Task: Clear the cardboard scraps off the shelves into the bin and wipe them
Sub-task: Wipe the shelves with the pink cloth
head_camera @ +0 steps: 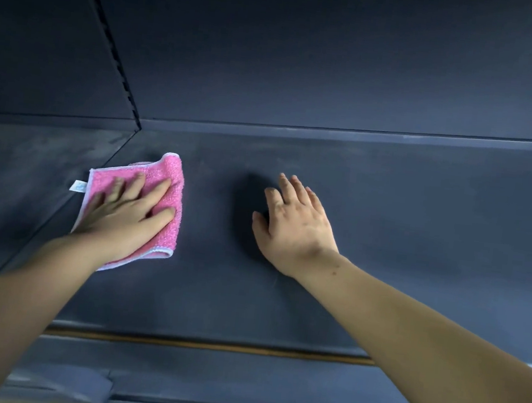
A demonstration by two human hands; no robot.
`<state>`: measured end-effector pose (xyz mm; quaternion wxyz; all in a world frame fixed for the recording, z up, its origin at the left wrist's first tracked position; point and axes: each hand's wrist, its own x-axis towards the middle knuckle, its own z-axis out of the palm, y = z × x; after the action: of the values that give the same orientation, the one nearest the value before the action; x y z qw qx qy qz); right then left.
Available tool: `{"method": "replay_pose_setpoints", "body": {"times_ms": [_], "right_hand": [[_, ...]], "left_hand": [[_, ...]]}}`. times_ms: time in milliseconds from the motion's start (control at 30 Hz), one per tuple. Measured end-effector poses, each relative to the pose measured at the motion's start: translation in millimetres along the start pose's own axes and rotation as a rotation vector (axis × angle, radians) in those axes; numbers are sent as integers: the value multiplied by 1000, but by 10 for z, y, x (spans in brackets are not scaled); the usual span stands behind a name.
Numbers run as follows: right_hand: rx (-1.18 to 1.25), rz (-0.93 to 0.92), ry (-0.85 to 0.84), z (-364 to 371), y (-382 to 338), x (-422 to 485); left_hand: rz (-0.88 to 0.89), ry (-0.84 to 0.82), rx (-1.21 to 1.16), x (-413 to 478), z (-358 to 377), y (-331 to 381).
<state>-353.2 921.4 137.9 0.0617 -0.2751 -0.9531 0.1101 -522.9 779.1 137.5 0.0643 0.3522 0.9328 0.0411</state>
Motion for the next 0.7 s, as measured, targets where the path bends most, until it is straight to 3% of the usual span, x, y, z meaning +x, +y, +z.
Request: {"method": "replay_pose_setpoints", "body": {"times_ms": [700], "right_hand": [[6,9,47,-18,-13,-44]], "left_hand": [[-94,30,-32,-904,27,-465]]}}
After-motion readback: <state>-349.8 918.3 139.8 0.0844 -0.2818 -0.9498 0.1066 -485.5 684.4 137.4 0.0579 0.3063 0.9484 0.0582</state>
